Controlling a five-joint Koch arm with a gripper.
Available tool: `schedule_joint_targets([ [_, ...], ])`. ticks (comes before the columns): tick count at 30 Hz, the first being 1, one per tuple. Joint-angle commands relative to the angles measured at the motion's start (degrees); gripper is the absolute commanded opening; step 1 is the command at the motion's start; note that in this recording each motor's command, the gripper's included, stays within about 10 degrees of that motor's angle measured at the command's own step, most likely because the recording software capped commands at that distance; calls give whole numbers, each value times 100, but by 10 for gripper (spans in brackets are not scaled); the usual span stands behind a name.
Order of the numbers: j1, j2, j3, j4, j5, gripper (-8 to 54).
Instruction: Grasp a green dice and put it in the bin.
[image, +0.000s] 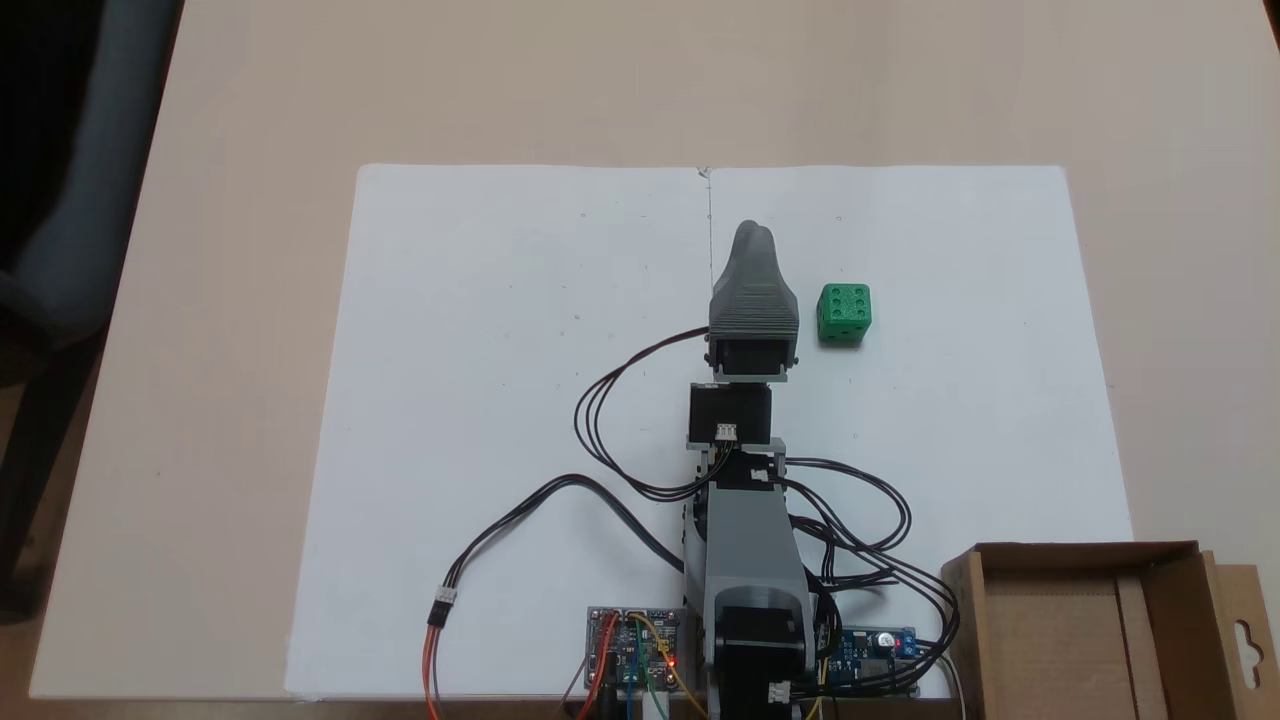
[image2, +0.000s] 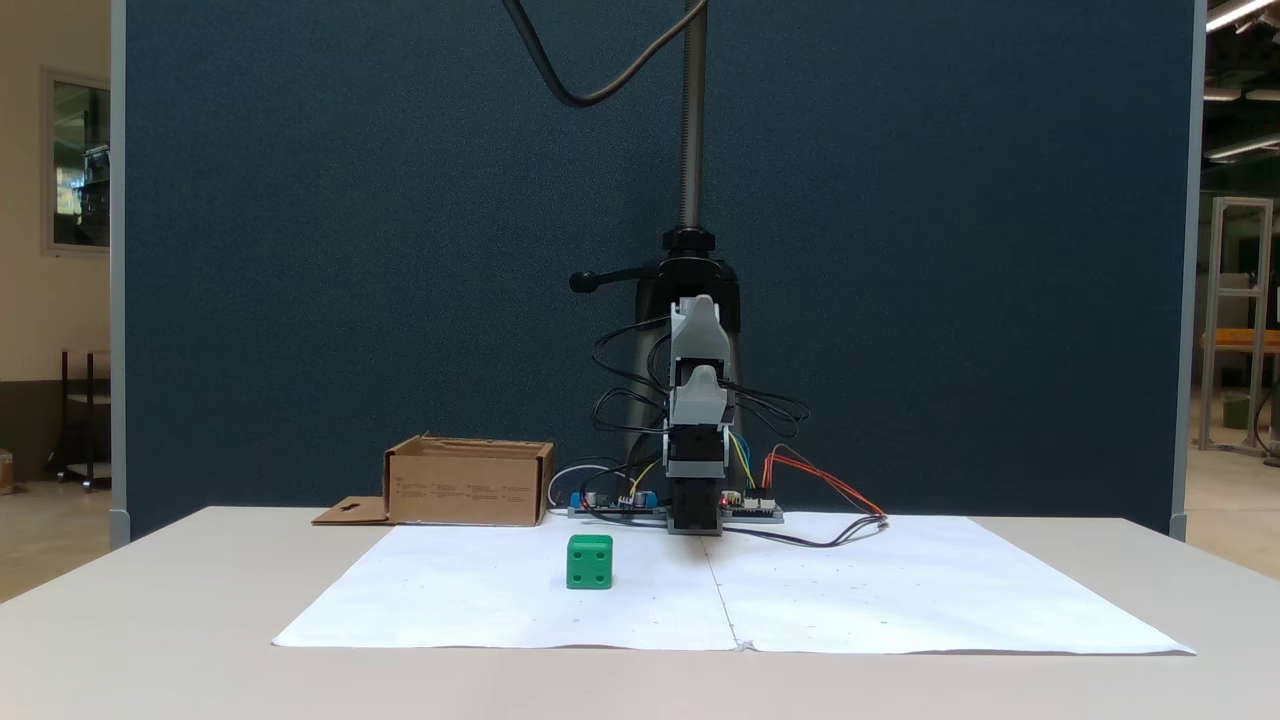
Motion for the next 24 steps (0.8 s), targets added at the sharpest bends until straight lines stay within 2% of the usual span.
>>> schedule_joint_targets([
  [1, 606, 642, 1000, -1000, -123, 449],
  [20, 483, 633, 1000, -1000, -53, 441],
  [24, 659, 633, 1000, -976, -334, 431],
])
